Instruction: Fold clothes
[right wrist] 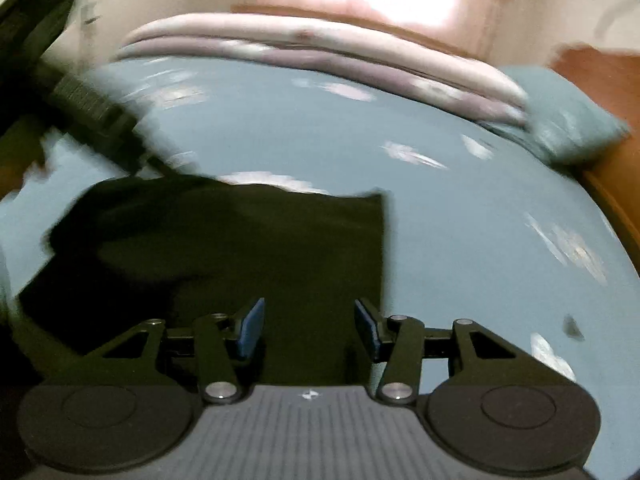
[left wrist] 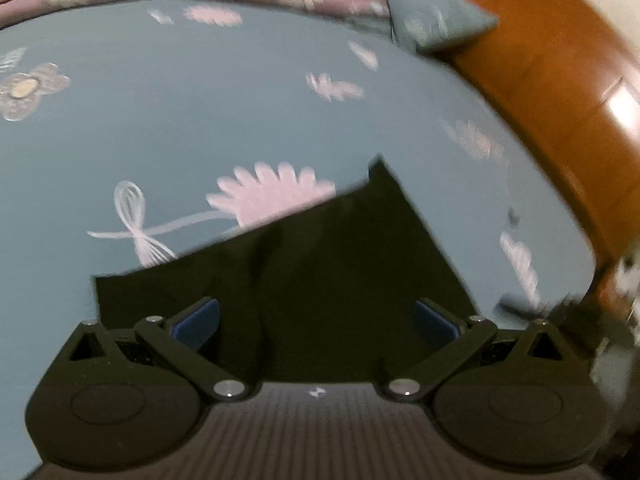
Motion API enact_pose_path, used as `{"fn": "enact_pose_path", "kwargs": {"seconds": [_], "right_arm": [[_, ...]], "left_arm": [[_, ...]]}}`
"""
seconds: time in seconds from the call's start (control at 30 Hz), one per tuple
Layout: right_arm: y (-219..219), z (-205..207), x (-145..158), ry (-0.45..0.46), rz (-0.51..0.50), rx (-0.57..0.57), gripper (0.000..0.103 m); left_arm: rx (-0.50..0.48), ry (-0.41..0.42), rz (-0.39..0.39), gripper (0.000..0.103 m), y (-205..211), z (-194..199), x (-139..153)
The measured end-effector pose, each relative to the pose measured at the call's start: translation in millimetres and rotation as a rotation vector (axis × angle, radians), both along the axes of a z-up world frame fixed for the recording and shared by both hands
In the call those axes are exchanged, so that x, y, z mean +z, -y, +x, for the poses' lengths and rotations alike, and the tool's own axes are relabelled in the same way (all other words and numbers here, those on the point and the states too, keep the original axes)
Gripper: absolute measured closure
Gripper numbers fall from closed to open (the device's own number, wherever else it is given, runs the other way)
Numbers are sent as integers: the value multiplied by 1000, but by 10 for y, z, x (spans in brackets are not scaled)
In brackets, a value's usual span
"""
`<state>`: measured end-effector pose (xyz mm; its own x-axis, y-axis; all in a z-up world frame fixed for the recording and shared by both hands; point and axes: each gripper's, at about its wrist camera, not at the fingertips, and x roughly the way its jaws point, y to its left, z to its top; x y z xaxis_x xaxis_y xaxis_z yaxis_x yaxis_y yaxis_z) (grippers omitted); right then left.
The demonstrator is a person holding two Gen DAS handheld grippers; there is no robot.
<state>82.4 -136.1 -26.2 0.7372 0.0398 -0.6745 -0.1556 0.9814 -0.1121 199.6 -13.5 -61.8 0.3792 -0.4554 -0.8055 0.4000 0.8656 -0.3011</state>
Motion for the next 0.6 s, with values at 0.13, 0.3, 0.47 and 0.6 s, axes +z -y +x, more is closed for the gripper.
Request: {"fn": "enact_pose_path", "kwargs": {"seconds": [0.13, 0.3, 0.47, 0.6], "right_arm": [[305, 13, -28, 5, 65, -74, 50], [491, -36, -165, -48, 145, -84, 62], [354, -362, -397, -166, 95, -20, 64], [323, -588, -482, -211, 46, -38, 64]], "left_arm": [[-19, -45, 102, 1, 103, -2, -246], [-46, -37, 94, 1, 4, -77, -242], [-64, -33, 92, 1, -102, -146, -198], [-50, -41, 62, 1, -163, -128, -189]]}}
